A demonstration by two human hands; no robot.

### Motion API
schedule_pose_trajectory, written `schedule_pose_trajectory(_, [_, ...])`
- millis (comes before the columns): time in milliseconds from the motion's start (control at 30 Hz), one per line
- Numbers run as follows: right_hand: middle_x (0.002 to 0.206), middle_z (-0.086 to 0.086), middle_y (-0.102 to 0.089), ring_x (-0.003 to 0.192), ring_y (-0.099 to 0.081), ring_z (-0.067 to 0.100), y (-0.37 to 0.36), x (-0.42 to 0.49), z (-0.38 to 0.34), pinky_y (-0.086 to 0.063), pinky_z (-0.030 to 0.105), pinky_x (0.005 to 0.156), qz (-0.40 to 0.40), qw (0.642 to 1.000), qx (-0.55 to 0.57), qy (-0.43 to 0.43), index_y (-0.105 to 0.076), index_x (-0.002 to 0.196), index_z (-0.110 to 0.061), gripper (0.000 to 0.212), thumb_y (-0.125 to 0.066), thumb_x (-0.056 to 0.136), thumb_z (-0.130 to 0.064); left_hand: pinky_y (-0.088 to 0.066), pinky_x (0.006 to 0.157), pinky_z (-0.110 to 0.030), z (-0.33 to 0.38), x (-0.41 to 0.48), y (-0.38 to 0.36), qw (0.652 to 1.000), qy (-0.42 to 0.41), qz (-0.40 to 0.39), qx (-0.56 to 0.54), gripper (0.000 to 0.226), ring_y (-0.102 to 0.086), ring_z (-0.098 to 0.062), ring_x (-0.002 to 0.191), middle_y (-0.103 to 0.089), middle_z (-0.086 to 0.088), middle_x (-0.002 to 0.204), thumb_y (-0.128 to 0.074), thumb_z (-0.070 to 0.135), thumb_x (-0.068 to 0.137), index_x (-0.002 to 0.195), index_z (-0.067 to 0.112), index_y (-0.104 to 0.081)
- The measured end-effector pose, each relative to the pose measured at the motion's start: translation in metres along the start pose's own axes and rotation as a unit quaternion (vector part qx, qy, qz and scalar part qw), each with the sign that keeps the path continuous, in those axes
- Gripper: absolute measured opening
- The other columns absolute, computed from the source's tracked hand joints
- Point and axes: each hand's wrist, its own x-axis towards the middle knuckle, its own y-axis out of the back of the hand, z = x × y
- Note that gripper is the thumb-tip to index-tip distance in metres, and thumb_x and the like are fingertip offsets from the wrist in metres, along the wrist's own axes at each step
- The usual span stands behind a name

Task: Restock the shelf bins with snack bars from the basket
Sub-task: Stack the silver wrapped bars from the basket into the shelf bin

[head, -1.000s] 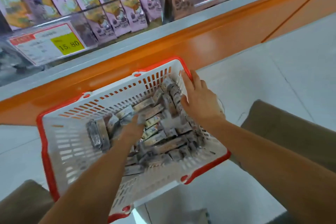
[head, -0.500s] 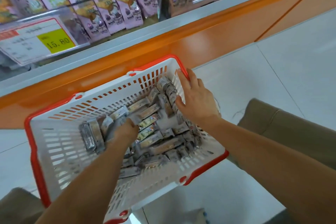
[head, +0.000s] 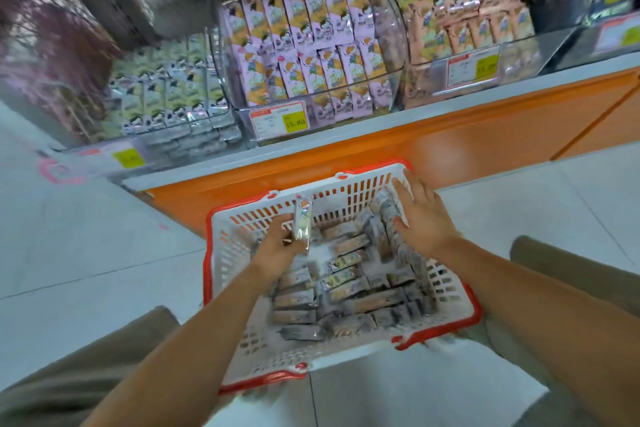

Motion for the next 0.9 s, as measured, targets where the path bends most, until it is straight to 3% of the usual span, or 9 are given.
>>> schedule_pose_trajectory(100, [0.161, 0.01, -0.016, 0.144, -0.024, 0.029, 0.033, -0.002, -0.037, -0.026, 0.04, 0.114, 0.054, 0.995, 0.054, 0.064, -0.025, 0.153, -0.014, 0.06, -0.048, 0.098, -0.023, -0.049, 0.061, -0.011, 0.026, -0.034, 0.024, 0.997, -0.063, 0.039, -0.033, 0.049, -0.062, -0.017, 0.085, -0.063, -0.003, 0.102, -0.062, -0.001, 0.089, 0.127, 0.023, -0.041])
schedule_pose_trajectory(233, [0.153, 0.008, -0.035, 0.139, -0.034, 0.026, 0.083, -0.001, -0.09, -0.028, 0.038, 0.11, 0.128, 0.975, 0.098, 0.15, -0.037, 0.148, -0.013, 0.052, -0.049, 0.098, -0.017, -0.054, 0.071, -0.024, 0.058, -0.073, 0.059, 0.977, -0.162, 0.122, -0.072, 0.048, -0.066, -0.018, 0.082, -0.061, -0.008, 0.101, -0.066, -0.002, 0.087, 0.118, 0.028, -0.047])
schedule_pose_trajectory(400, [0.147, 0.005, -0.041, 0.132, -0.04, 0.024, 0.127, 0.008, -0.137, -0.035, 0.041, 0.109, 0.181, 0.954, 0.122, 0.204, -0.04, 0.146, -0.014, 0.05, -0.049, 0.096, -0.014, -0.053, 0.067, -0.017, 0.095, -0.095, 0.11, 0.932, -0.224, 0.264, -0.103, 0.044, -0.067, -0.005, 0.078, -0.062, 0.001, 0.101, -0.064, 0.008, 0.091, 0.131, 0.016, -0.046])
schedule_pose_trajectory(500, [0.145, 0.005, -0.042, 0.132, -0.04, 0.024, 0.141, 0.02, -0.154, -0.036, 0.043, 0.11, 0.198, 0.947, 0.133, 0.214, -0.042, 0.144, -0.014, 0.049, -0.05, 0.096, -0.012, -0.049, 0.07, -0.022, 0.113, -0.095, 0.144, 0.919, -0.22, 0.32, -0.073, 0.049, -0.063, -0.011, 0.086, -0.06, 0.0, 0.105, -0.061, 0.014, 0.094, 0.138, 0.014, -0.041])
schedule_pose_trajectory(567, [0.145, 0.005, -0.042, 0.131, -0.04, 0.025, 0.146, 0.031, -0.163, -0.037, 0.046, 0.108, 0.203, 0.946, 0.131, 0.215, -0.041, 0.143, -0.016, 0.048, -0.049, 0.096, -0.012, -0.044, 0.068, -0.025, 0.124, -0.09, 0.166, 0.912, -0.206, 0.354, -0.023, 0.05, -0.056, -0.003, 0.078, -0.054, 0.008, 0.094, -0.059, 0.016, 0.095, 0.14, 0.012, -0.038])
schedule_pose_trajectory(633, [0.147, 0.004, -0.039, 0.133, -0.038, 0.025, 0.149, 0.044, -0.17, -0.036, 0.045, 0.109, 0.204, 0.948, 0.124, 0.209, -0.04, 0.144, -0.016, 0.049, -0.05, 0.096, -0.013, -0.038, 0.071, -0.028, 0.132, -0.081, 0.185, 0.907, -0.173, 0.38, 0.047, 0.053, -0.052, -0.01, 0.075, -0.049, 0.009, 0.085, -0.057, 0.016, 0.095, 0.142, 0.009, -0.034])
schedule_pose_trajectory(667, [0.148, 0.004, -0.039, 0.134, -0.038, 0.024, 0.15, 0.051, -0.173, -0.035, 0.044, 0.11, 0.205, 0.949, 0.119, 0.207, -0.039, 0.145, -0.016, 0.05, -0.05, 0.096, -0.014, -0.036, 0.073, -0.029, 0.135, -0.075, 0.195, 0.906, -0.149, 0.389, 0.079, 0.054, -0.054, -0.018, 0.081, -0.052, 0.004, 0.087, -0.056, 0.016, 0.096, 0.143, 0.007, -0.032])
schedule_pose_trajectory(767, [0.152, 0.004, -0.035, 0.138, -0.035, 0.024, 0.155, 0.072, -0.182, -0.031, 0.045, 0.113, 0.21, 0.951, 0.115, 0.196, -0.038, 0.147, -0.016, 0.051, -0.049, 0.097, -0.017, -0.042, 0.08, -0.037, 0.143, -0.053, 0.218, 0.9, -0.075, 0.404, 0.146, 0.05, -0.057, -0.037, 0.105, -0.06, -0.019, 0.117, -0.053, 0.015, 0.096, 0.14, 0.003, -0.032])
schedule_pose_trajectory(900, [0.159, 0.005, -0.024, 0.143, -0.029, 0.026, 0.155, 0.097, -0.189, -0.025, 0.046, 0.115, 0.194, 0.962, 0.095, 0.17, -0.028, 0.152, -0.021, 0.052, -0.04, 0.102, -0.025, -0.05, 0.087, -0.048, 0.145, -0.027, 0.234, 0.9, -0.02, 0.395, 0.184, 0.039, -0.057, -0.042, 0.105, -0.058, -0.024, 0.12, -0.048, 0.012, 0.097, 0.133, 0.003, -0.036])
